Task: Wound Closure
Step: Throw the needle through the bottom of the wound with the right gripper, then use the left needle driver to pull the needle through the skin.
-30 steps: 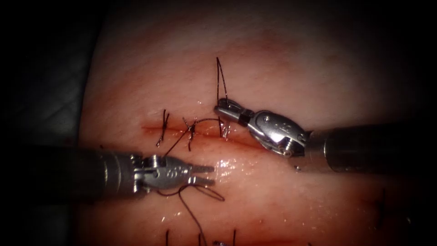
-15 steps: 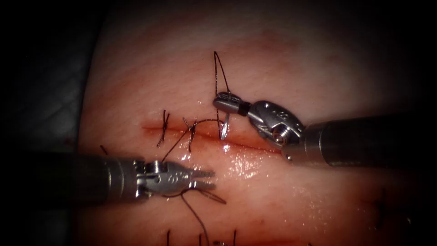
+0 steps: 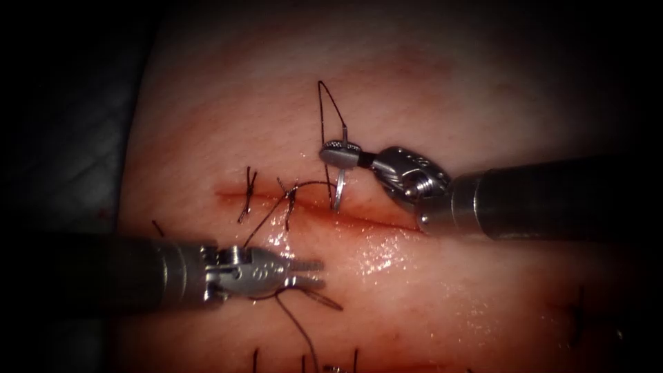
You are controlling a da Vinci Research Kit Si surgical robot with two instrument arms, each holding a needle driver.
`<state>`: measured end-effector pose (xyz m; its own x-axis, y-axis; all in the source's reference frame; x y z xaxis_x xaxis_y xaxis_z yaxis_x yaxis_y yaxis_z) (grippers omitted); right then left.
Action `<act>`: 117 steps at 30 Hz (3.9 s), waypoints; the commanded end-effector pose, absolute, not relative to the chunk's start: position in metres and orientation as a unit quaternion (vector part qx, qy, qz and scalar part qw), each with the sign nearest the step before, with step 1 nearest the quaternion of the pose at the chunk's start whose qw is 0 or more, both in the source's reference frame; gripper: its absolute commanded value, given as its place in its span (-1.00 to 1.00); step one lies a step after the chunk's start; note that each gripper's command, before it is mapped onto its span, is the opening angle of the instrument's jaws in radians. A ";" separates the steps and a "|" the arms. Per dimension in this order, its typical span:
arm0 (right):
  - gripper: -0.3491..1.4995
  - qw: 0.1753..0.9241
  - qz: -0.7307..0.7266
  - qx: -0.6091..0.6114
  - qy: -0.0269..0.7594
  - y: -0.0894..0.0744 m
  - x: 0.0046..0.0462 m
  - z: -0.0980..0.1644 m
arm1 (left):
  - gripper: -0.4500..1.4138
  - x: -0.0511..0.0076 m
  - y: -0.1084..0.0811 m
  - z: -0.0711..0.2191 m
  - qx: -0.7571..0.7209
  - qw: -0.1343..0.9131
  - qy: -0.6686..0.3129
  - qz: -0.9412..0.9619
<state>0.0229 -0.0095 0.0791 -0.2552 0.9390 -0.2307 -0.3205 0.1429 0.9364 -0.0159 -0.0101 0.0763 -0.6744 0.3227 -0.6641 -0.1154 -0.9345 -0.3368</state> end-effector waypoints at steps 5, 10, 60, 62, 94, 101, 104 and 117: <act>-1.00 0.498 0.608 0.335 0.520 -0.010 0.0237 0.079 | -0.59 -0.0164 -0.010 0.077 -0.385 0.123 -0.136 0.905; -1.00 0.467 0.618 0.376 0.508 -0.011 0.0241 0.079 | -0.59 -0.0163 -0.010 0.077 -0.385 0.123 -0.136 0.905; -1.00 0.370 0.652 0.521 0.409 -0.021 0.0275 0.071 | -0.62 -0.0152 -0.010 0.077 -0.386 0.125 -0.142 0.903; -1.00 0.369 0.653 0.527 0.401 -0.022 0.0277 0.070 | -0.62 -0.0152 -0.010 0.077 -0.386 0.125 -0.142 0.903; 0.36 0.403 0.646 0.457 0.460 -0.021 0.0266 0.069 | -0.53 -0.0145 -0.010 0.076 -0.411 0.106 -0.136 0.895; 0.54 0.444 0.640 0.401 0.481 -0.016 0.0236 0.072 | -0.41 -0.0146 -0.010 0.075 -0.452 0.064 -0.114 0.882; 0.54 0.458 0.636 0.384 0.488 -0.014 0.0219 0.073 | -0.39 -0.0147 -0.009 0.075 -0.466 0.054 -0.100 0.878; 0.60 0.515 0.626 0.339 0.477 -0.009 0.0153 0.077 | -0.33 -0.0162 -0.005 0.074 -0.549 0.004 -0.047 0.835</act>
<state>0.0147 -0.0090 0.0767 -0.2413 0.9680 -0.0686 -0.3254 -0.0142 0.9455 -0.0159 -0.0045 0.0735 -0.3897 0.0541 -0.9194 0.0492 -0.9956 -0.0795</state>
